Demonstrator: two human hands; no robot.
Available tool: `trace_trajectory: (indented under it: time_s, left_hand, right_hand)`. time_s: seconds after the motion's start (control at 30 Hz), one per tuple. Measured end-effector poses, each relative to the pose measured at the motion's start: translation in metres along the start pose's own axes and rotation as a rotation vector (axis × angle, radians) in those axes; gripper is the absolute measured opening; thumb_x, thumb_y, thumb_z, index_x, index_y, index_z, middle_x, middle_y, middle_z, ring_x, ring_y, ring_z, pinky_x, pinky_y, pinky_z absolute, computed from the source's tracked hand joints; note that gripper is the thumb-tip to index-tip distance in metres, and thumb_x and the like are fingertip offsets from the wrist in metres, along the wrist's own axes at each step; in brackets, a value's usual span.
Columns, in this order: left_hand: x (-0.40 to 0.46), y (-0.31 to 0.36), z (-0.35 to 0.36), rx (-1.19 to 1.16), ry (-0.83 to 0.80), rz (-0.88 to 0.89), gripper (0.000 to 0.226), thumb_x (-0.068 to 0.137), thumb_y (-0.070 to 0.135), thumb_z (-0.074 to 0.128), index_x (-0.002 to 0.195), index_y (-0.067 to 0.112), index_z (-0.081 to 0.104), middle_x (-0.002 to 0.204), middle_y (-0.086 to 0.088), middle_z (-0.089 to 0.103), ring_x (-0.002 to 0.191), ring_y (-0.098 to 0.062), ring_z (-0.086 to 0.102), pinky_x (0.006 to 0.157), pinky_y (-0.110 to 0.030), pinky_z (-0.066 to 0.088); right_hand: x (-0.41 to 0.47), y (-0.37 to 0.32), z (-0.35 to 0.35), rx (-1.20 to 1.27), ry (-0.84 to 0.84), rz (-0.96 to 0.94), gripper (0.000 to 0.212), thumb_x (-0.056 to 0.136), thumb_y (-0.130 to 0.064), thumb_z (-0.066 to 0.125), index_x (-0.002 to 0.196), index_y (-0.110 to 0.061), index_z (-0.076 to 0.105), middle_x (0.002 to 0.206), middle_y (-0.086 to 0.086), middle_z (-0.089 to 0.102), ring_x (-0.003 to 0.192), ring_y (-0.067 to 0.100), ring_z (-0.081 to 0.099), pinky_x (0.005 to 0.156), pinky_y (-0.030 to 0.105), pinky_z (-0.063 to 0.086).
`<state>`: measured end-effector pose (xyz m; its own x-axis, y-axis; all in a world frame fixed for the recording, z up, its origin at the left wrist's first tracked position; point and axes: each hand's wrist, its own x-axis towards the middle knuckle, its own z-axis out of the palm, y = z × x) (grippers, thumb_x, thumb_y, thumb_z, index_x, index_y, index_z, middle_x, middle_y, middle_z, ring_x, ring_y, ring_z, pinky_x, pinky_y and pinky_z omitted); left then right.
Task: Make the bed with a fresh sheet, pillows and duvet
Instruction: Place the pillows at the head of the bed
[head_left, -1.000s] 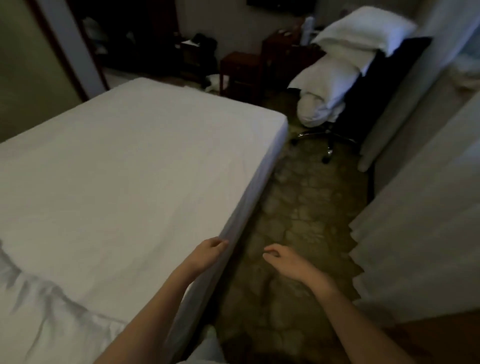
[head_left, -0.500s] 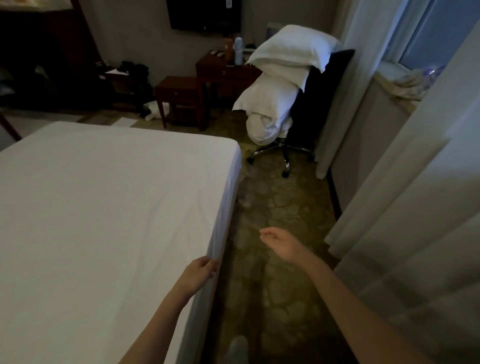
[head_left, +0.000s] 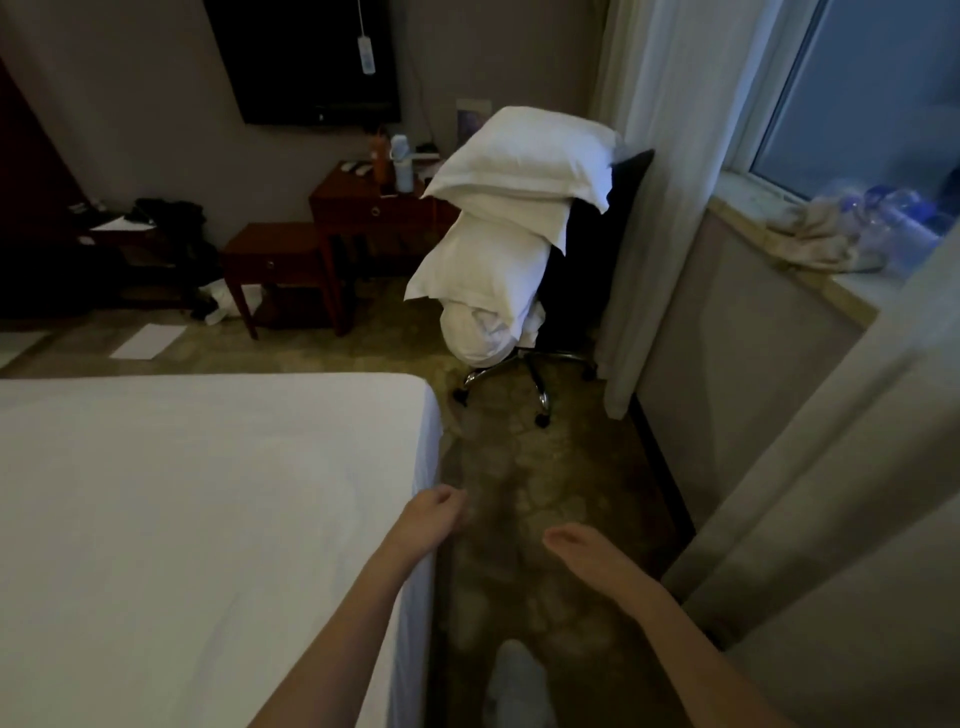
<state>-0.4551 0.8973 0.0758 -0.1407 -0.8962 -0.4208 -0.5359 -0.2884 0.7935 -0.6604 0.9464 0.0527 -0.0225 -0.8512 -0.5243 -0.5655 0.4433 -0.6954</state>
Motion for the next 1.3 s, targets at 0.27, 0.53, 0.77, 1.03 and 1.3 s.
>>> trace_trajectory:
  time_s: [0.27,0.53,0.77,1.03,1.3]
  left_hand:
    - [0.173,0.073,-0.057,-0.067,0.025,-0.035,0.025,0.101,0.027,0.042,0.103,0.011,0.062,0.106,-0.007,0.065,0.091,-0.014,0.06,0.064,-0.017,0.042]
    - [0.325,0.1,-0.106,-0.122,0.018,-0.19,0.026,0.101,0.028,0.042,0.1,0.012,0.062,0.107,-0.006,0.067,0.089,-0.013,0.062,0.066,-0.02,0.042]
    - [0.488,0.177,-0.157,-0.213,0.036,-0.122,0.022,0.101,0.024,0.045,0.09,0.016,0.062,0.094,-0.007,0.065,0.087,-0.018,0.062,0.081,-0.035,0.051]
    - [0.64,0.325,-0.195,-0.091,0.038,0.14,0.024,0.1,0.029,0.045,0.105,0.017,0.064,0.101,0.003,0.067,0.091,-0.007,0.062,0.082,-0.022,0.048]
    - [0.773,0.47,-0.215,-0.122,0.246,0.634,0.02,0.098,0.017,0.047,0.095,0.019,0.067,0.097,0.008,0.066,0.091,-0.003,0.06,0.077,-0.015,0.042]
  right_hand:
    - [0.183,-0.092,-0.09,0.097,0.094,-0.008,0.037,0.099,-0.03,0.05,0.134,-0.018,0.049,0.133,0.001,0.051,0.119,0.015,0.048,0.097,0.028,0.04]
    - [0.344,-0.214,-0.165,0.056,0.115,-0.169,0.034,0.1,-0.033,0.046,0.131,-0.019,0.053,0.127,-0.001,0.055,0.109,0.012,0.05,0.087,0.023,0.039]
    - [0.485,-0.298,-0.224,0.121,0.135,-0.202,0.037,0.099,-0.034,0.047,0.132,-0.017,0.05,0.129,0.002,0.052,0.106,0.013,0.048,0.071,0.018,0.04]
    - [0.582,-0.361,-0.313,0.231,0.313,-0.301,0.033,0.099,-0.028,0.049,0.13,-0.017,0.05,0.117,-0.002,0.056,0.104,0.011,0.055,0.079,0.019,0.04]
    - [0.674,-0.422,-0.466,0.183,0.701,-0.537,0.025,0.098,-0.02,0.051,0.121,-0.018,0.061,0.119,-0.004,0.059,0.104,0.008,0.056,0.086,0.019,0.042]
